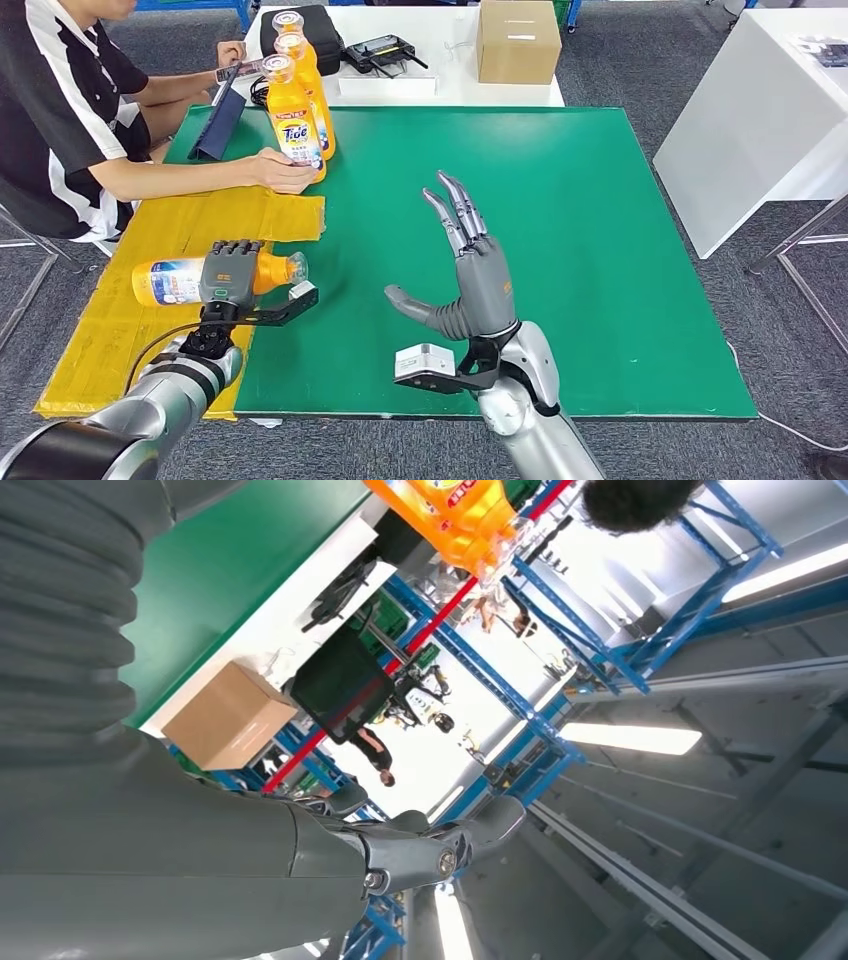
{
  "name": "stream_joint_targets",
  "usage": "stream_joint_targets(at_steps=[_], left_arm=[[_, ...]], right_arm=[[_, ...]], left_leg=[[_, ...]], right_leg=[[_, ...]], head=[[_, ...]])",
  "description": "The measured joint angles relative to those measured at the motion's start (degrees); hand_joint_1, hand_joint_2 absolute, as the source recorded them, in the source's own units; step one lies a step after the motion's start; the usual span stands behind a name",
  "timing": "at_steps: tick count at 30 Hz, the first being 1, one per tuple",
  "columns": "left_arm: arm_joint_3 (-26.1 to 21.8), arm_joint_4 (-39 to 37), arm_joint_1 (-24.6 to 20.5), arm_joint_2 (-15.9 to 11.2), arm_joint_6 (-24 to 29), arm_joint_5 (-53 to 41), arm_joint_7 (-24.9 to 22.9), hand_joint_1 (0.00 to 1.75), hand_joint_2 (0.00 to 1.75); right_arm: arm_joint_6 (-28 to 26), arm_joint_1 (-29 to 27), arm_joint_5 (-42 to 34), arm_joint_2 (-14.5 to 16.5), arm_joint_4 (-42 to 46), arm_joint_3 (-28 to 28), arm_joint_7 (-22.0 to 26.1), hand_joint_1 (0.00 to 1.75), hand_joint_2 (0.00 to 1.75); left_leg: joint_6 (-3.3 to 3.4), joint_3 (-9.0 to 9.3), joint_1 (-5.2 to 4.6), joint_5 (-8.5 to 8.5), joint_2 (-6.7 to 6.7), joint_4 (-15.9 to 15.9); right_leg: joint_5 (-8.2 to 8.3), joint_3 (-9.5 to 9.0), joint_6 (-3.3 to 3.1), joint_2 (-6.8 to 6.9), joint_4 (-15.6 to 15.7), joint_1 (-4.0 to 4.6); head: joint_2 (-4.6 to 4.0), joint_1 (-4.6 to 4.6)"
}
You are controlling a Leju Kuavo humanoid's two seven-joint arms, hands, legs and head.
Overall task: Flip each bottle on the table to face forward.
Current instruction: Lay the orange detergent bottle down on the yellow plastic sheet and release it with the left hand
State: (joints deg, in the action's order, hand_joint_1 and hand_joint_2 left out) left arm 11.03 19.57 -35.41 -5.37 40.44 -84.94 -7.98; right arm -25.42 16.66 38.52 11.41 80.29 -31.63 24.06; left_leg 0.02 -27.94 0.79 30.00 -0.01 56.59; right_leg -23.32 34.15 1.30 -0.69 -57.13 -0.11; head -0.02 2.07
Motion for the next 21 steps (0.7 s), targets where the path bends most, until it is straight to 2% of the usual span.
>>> stream_joint_targets(at_steps=[12, 21], left_arm=[[-6.19, 0.25, -0.05, 0.58, 0.27, 0.18, 4.61, 0.0, 0.0], [-8.25, 0.75, 0.24, 1.2, 0.24, 0.32, 5.92, 0.0, 0.0]], right_arm=[[0.34, 1.21, 0.49, 0.1, -1.79, 0.01, -1.16, 0.0, 1.75], [0.33, 1.55, 0.56, 0.15, -2.43, 0.02, -1.26, 0.0, 1.75]], left_leg=[[-0.02, 0.13, -0.01, -0.03, -0.02, 0.0], [-0.01, 0.02, -0.01, -0.02, -0.02, 0.01]], right_leg=[[0.0, -0.14, 0.0, 0.03, -0.02, 0.01], [0.0, -0.01, 0.0, 0.03, -0.01, 0.01]], head=[[0.0, -0.01], [0.0, 0.0]])
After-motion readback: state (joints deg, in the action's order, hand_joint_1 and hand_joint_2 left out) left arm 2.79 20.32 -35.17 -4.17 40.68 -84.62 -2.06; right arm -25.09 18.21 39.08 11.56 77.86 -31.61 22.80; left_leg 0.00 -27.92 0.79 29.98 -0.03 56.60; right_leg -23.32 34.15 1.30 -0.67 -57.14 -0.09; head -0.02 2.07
